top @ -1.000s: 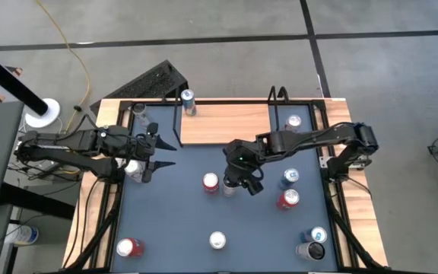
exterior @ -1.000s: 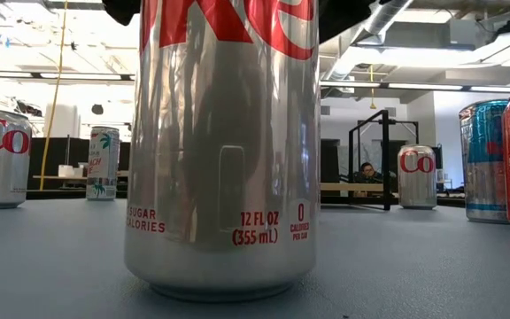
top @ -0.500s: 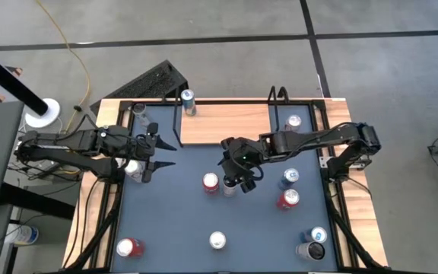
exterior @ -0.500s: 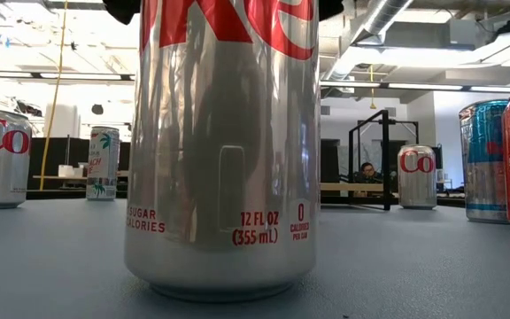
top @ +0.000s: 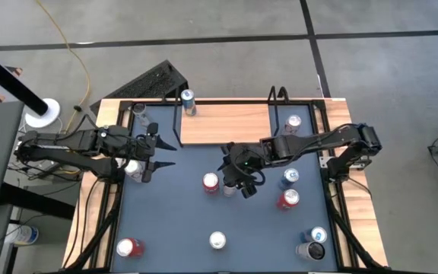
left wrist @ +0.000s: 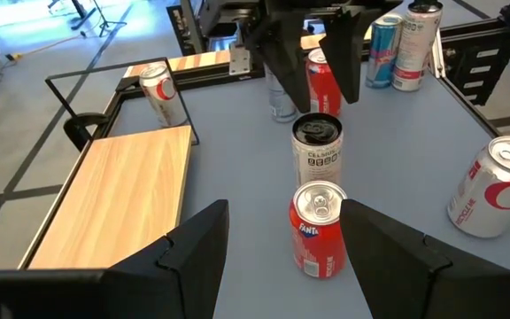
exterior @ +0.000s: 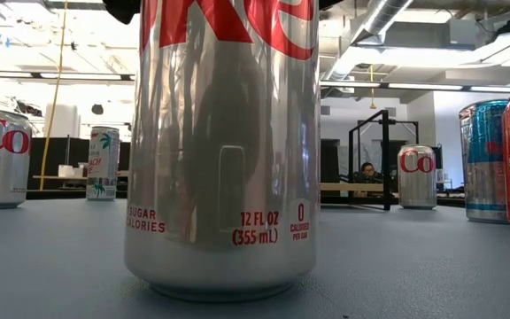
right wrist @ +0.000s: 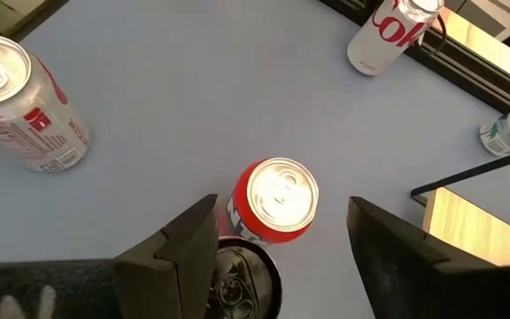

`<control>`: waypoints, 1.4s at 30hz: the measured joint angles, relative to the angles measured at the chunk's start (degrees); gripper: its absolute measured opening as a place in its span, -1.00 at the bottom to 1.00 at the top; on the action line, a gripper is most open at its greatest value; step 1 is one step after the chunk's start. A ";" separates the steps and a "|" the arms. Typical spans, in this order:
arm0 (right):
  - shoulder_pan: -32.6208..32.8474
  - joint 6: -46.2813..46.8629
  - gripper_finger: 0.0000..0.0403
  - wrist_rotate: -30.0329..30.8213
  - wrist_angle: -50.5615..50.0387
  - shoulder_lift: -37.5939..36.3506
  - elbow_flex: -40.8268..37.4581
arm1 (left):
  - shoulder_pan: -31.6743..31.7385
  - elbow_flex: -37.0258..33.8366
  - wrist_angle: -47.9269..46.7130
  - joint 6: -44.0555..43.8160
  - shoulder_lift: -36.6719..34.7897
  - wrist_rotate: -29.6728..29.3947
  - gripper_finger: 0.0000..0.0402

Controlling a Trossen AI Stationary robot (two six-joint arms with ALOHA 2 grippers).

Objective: Place canned beverage on shelf
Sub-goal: Put the center pink and white soda can onto the shelf

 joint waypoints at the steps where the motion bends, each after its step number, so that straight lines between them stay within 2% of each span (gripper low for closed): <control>1: 0.00 0.00 0.19 0.00 -0.05 0.00 0.00 | 0.00 0.00 0.00 0.00 0.00 0.00 0.04; 26: 0.33 -1.42 0.22 1.39 1.58 0.05 -0.02 | 0.00 0.00 -0.02 0.00 0.00 -0.04 0.04; 30: 1.29 -1.41 0.38 5.89 4.36 0.64 -0.02 | 0.00 0.00 -0.04 0.00 0.00 -0.04 0.04; 35: 2.90 -0.18 0.71 14.39 5.76 0.70 -0.05 | 0.01 0.00 -0.11 0.00 0.00 -0.04 0.04; 37: 3.17 -0.17 0.83 14.06 5.16 0.70 -0.04 | 0.02 0.00 -0.11 0.00 0.00 -0.04 0.04; 42: 3.06 1.29 0.98 6.65 2.80 0.50 -0.04 | 0.01 0.00 -0.13 0.00 0.00 -0.04 0.04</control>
